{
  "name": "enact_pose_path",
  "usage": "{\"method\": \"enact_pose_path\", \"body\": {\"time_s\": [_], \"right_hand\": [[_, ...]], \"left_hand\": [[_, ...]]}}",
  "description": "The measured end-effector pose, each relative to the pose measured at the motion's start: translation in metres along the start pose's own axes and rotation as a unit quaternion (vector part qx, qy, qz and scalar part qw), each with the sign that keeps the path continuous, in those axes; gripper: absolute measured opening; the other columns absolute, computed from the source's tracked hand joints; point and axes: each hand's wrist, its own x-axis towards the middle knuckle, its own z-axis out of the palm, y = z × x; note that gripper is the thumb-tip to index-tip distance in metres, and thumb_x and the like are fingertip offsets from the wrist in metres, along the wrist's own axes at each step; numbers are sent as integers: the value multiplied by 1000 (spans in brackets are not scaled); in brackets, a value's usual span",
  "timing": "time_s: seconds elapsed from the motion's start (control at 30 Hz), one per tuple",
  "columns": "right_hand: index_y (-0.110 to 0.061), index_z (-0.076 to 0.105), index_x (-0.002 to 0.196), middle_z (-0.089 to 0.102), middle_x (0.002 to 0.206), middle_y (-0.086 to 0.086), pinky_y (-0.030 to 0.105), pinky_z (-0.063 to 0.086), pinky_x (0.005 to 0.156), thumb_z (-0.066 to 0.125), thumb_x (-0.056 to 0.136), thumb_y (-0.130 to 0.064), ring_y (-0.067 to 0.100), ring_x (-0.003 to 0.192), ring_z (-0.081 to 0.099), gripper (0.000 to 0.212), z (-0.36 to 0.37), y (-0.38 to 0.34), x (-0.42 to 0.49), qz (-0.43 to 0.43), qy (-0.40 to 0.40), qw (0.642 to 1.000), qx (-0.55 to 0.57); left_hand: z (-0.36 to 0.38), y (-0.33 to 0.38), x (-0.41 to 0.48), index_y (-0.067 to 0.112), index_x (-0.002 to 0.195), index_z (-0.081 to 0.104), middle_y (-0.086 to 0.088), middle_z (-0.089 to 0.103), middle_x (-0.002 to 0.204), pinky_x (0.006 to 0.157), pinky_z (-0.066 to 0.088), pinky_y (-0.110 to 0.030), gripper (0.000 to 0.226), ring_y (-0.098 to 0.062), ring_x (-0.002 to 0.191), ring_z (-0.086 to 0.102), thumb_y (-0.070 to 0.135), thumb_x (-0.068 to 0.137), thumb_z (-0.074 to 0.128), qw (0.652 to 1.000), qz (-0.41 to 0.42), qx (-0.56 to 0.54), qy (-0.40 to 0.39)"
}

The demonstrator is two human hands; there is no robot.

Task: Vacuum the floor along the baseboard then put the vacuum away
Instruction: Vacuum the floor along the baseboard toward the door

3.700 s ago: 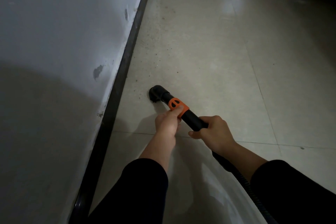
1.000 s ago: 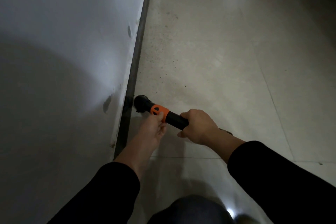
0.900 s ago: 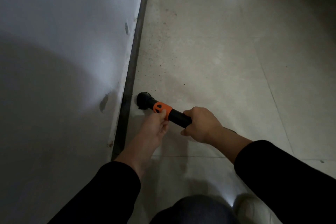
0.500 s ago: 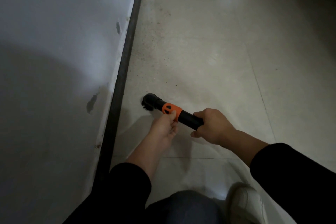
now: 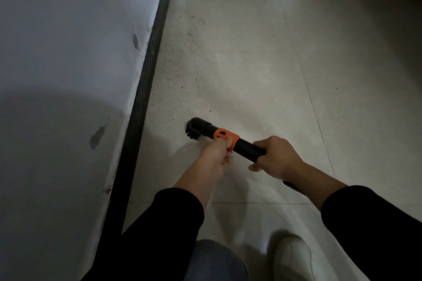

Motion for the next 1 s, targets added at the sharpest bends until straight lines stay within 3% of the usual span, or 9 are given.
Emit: {"method": "enact_pose_path", "body": {"time_s": [0.1, 0.17, 0.23, 0.33, 0.5, 0.7, 0.8, 1.0], "right_hand": [[-17, 68, 83, 60, 68, 3, 27, 41, 58, 80, 72, -19, 18, 68, 58, 16, -3, 8, 0, 6, 7, 1000, 10], [-17, 69, 84, 63, 70, 5, 27, 42, 59, 80, 72, -18, 20, 71, 59, 17, -6, 14, -1, 8, 12, 1000, 16], [-18, 69, 84, 62, 70, 5, 26, 40, 57, 80, 71, -18, 20, 71, 59, 16, -9, 19, -2, 13, 18, 1000, 18], [-19, 69, 84, 62, 69, 4, 26, 38, 55, 80, 71, -18, 20, 69, 58, 17, -12, 26, -5, 16, 24, 1000, 11], [-17, 69, 86, 65, 73, 9, 25, 38, 55, 80, 70, -19, 21, 70, 59, 20, -15, 40, -10, 23, 25, 999, 17], [-20, 71, 82, 65, 73, 10, 30, 43, 66, 83, 64, -15, 24, 76, 61, 22, -20, 54, -13, 24, -1, 998, 51], [-20, 72, 83, 67, 76, 12, 32, 46, 71, 83, 63, -14, 26, 79, 63, 24, -19, 56, -13, 19, -24, 998, 58], [-20, 74, 89, 70, 78, 8, 35, 49, 80, 84, 63, -12, 21, 81, 63, 29, -12, 52, -13, 16, -45, 997, 55]], "left_hand": [[11, -6, 6, 6, 123, 54, -6, 62, 96, 77, 52, -27, 35, -12, 71, 54, 22, 93, 62, 999, 29, 15, 19], [18, -11, 9, 8, 126, 53, -7, 64, 106, 88, 52, -29, 38, -14, 85, 61, 25, 93, 63, 999, 46, 16, 23], [24, -15, 12, 7, 124, 55, -9, 65, 111, 86, 51, -27, 38, -16, 94, 62, 27, 93, 63, 998, 55, 19, 23], [31, -22, 14, 6, 113, 60, -7, 66, 102, 79, 49, -24, 32, -16, 90, 62, 30, 93, 62, 997, 60, 35, 22], [38, -32, 13, 10, 98, 60, -2, 67, 88, 91, 52, -28, 21, -9, 82, 63, 27, 89, 69, 999, 43, 11, 1], [28, -37, 10, 10, 97, 65, -6, 69, 95, 72, 50, -24, 22, -13, 77, 61, 24, 82, 73, 999, 4, -5, -52], [23, -38, 6, 8, 98, 64, -7, 64, 85, 65, 46, -25, 22, -14, 68, 56, 22, 82, 68, 998, -10, -18, -67], [18, -40, 7, 9, 109, 62, -8, 61, 92, 65, 49, -26, 32, -17, 78, 58, 23, 81, 63, 997, -22, -19, -68]]}}
